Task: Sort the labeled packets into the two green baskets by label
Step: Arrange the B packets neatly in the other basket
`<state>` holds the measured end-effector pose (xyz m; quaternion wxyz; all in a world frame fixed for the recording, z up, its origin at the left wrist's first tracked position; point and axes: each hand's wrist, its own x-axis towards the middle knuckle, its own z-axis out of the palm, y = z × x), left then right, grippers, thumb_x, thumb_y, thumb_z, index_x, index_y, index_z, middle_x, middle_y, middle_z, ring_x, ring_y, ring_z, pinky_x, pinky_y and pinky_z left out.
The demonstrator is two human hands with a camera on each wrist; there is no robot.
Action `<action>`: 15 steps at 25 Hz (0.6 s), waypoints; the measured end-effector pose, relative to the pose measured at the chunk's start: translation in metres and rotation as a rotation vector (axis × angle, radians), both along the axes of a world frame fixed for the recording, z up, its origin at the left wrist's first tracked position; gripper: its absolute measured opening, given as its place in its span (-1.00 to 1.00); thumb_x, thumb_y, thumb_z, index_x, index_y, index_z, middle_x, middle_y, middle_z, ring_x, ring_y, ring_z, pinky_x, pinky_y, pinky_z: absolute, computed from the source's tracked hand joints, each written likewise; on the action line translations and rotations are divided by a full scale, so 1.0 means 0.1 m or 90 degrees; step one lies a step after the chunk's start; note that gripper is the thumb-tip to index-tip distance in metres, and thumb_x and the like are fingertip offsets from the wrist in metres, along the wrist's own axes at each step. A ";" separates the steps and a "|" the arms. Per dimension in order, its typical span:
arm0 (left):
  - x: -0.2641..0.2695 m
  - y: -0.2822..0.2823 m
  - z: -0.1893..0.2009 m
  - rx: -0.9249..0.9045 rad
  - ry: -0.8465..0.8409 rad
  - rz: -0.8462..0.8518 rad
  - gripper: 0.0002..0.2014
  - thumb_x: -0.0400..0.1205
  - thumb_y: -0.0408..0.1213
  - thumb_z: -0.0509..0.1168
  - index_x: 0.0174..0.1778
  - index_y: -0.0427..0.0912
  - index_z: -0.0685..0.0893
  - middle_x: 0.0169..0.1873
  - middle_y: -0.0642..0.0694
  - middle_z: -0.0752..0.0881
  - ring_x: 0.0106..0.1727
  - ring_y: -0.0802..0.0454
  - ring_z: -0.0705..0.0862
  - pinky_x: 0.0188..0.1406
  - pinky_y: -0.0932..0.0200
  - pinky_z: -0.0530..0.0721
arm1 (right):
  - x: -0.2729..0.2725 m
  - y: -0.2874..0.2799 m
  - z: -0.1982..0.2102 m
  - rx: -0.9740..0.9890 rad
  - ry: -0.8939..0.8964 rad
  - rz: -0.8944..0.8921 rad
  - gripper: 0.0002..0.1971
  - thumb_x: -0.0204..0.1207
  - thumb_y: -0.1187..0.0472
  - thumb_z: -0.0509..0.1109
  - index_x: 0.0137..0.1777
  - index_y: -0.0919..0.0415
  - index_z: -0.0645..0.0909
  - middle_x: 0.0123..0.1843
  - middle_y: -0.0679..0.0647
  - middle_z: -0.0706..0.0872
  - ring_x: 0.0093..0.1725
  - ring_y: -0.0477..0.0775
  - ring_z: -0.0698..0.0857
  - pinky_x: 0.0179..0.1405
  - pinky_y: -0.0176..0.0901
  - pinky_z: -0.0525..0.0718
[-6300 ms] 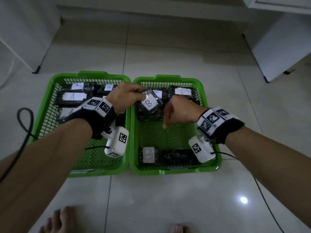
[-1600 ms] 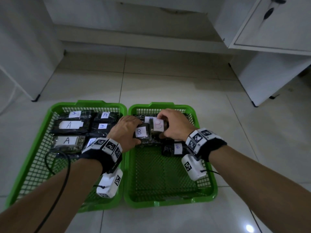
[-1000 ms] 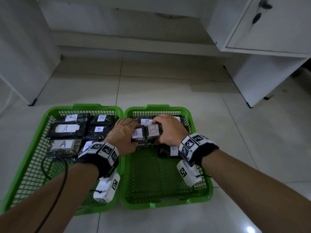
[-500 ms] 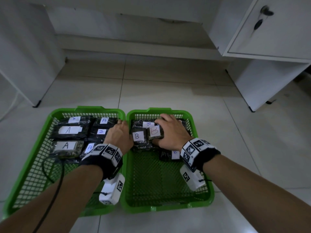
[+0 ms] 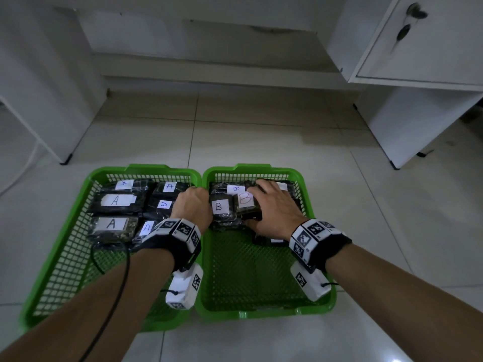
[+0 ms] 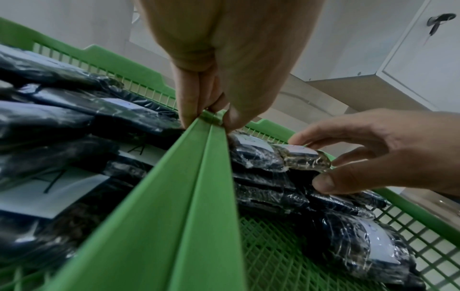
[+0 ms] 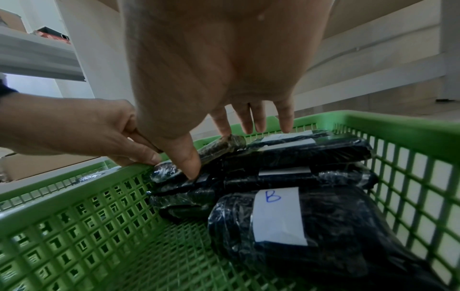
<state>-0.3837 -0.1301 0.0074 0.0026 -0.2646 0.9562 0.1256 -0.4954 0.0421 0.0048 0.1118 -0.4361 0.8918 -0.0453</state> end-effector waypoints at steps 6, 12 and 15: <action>0.03 -0.01 0.00 0.053 0.029 0.019 -0.86 0.63 -0.35 0.30 -0.24 -0.17 0.52 -0.37 0.02 0.50 -0.28 0.02 0.60 -0.40 0.31 0.41 | 0.06 0.03 0.00 -0.003 -0.009 -0.003 -0.13 0.46 -0.23 0.48 0.68 0.08 0.25 0.59 0.08 0.36 0.54 0.15 0.40 0.53 0.21 0.47; 0.02 -0.01 0.04 0.076 0.021 0.004 -0.94 0.60 -0.41 0.32 -0.06 -0.28 0.57 -0.15 -0.13 0.64 -0.28 0.04 0.56 -0.39 0.38 0.39 | 0.11 0.03 -0.04 0.001 -0.002 -0.009 -0.14 0.49 -0.20 0.45 0.70 0.10 0.21 0.58 0.07 0.39 0.53 0.15 0.43 0.53 0.21 0.46; 0.03 -0.02 0.04 0.057 0.018 -0.014 -0.83 0.59 -0.40 0.32 0.08 -0.33 0.59 0.05 -0.21 0.66 -0.09 -0.06 0.61 -0.17 0.26 0.49 | 0.13 0.04 -0.05 -0.008 -0.002 -0.012 -0.17 0.49 -0.18 0.43 0.69 0.10 0.23 0.56 0.08 0.41 0.51 0.15 0.44 0.53 0.23 0.46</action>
